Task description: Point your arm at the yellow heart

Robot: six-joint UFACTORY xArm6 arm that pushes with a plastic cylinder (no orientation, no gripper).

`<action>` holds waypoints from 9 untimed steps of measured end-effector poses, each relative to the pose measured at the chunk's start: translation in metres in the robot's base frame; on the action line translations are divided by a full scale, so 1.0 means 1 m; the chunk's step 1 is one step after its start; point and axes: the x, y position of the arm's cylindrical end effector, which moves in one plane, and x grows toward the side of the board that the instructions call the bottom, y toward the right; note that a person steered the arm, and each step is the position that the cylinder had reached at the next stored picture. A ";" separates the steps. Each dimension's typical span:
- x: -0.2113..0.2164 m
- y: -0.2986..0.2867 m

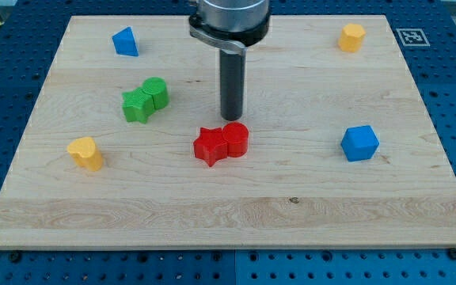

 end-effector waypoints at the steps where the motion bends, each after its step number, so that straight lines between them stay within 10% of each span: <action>1: 0.000 -0.028; 9: 0.128 -0.171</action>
